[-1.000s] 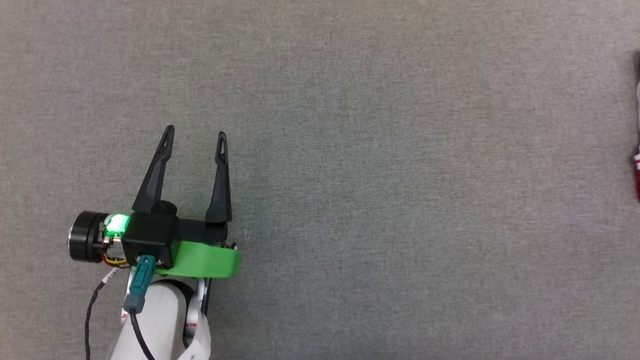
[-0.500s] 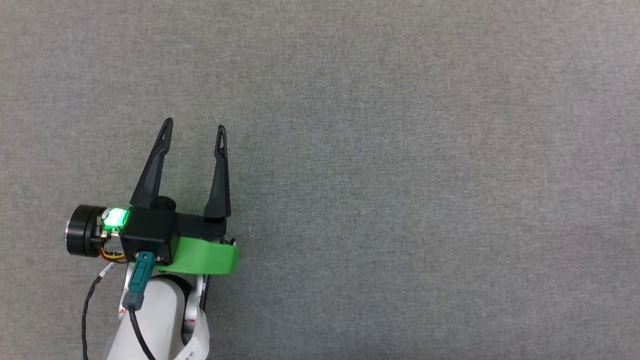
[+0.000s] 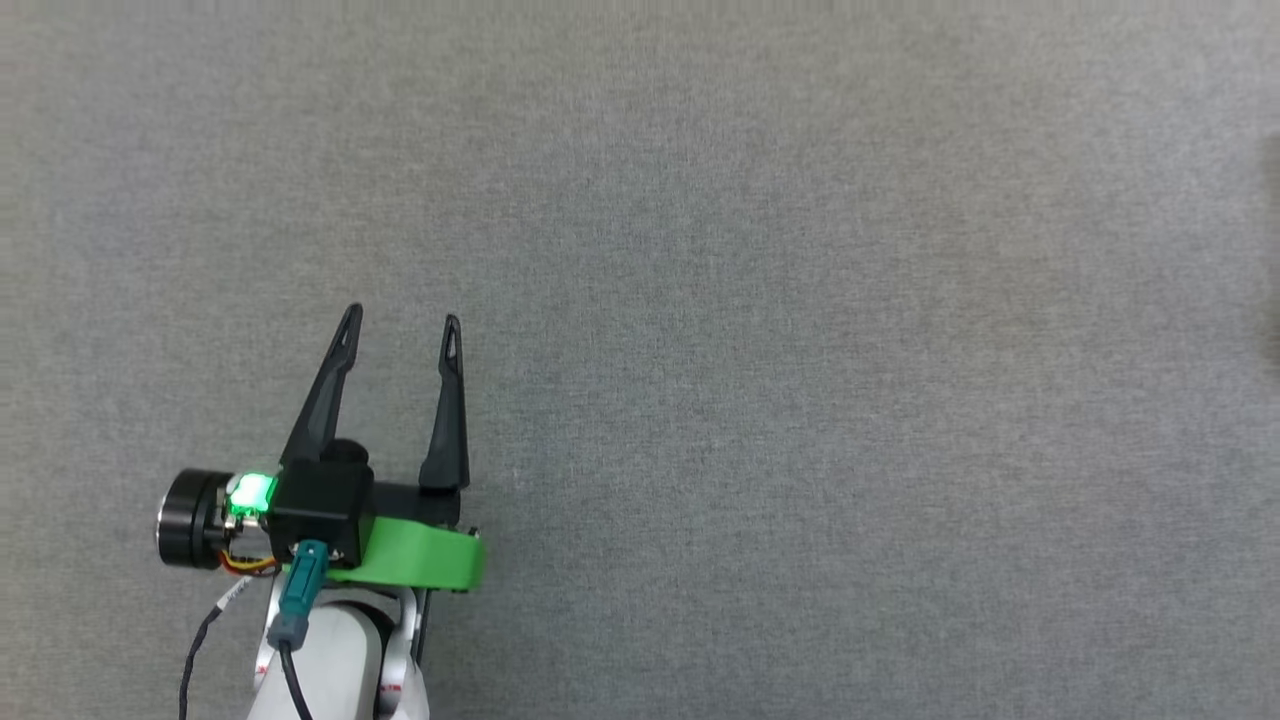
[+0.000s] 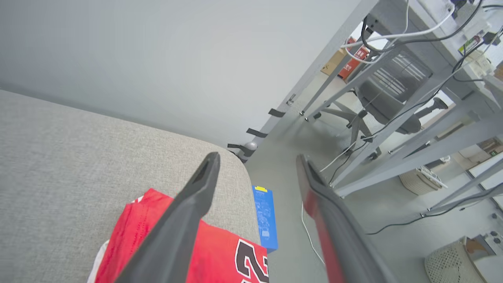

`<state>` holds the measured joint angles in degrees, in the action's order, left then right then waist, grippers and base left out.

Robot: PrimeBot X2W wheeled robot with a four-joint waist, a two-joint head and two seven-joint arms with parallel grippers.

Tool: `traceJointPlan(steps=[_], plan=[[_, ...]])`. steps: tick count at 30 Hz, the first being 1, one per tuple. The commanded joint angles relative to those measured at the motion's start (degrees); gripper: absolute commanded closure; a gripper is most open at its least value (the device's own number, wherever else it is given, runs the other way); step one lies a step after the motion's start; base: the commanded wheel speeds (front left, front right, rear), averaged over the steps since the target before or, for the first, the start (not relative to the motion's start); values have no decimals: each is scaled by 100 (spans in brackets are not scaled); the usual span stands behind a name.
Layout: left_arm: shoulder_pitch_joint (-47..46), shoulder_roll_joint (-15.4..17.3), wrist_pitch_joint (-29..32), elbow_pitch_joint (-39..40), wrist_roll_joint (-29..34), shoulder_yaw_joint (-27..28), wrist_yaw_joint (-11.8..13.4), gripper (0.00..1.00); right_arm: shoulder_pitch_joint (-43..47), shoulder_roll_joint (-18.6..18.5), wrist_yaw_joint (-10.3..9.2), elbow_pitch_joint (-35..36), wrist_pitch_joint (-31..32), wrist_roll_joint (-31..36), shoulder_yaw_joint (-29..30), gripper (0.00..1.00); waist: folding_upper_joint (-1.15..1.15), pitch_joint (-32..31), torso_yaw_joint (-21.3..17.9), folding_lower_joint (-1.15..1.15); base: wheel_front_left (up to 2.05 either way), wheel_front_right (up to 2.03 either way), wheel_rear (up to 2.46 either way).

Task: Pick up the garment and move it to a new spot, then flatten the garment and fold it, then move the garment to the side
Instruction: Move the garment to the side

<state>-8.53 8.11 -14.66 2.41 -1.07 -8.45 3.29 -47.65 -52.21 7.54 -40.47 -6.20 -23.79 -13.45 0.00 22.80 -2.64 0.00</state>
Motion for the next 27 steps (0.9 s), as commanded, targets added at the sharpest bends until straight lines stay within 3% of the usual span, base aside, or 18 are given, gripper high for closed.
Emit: traceJointPlan(steps=[1, 8, 18, 27], plan=[[96, -17, -34, -22, -27, 30, 31, 0, 40, 104, -5, 58, -278, 98, 3, 0, 0, -362, 45, 0, 0, 0, 0], [348, -61, -34, -116, -92, 112, 63, 0, 404, 872, -5, 700, -860, 483, 414, 0, 0, -784, 164, 0, 0, 0, 0], [586, -139, -34, -263, -148, 200, 32, 0, 2026, 2637, -5, 3034, -878, 1500, 1467, 0, 0, -1317, 436, 0, 0, 0, 0], [761, -200, -34, -369, -202, 287, -35, 0, 3443, 3898, -5, 4109, -879, 1888, 1457, 0, 0, -1659, 572, 0, 0, 0, 0]])
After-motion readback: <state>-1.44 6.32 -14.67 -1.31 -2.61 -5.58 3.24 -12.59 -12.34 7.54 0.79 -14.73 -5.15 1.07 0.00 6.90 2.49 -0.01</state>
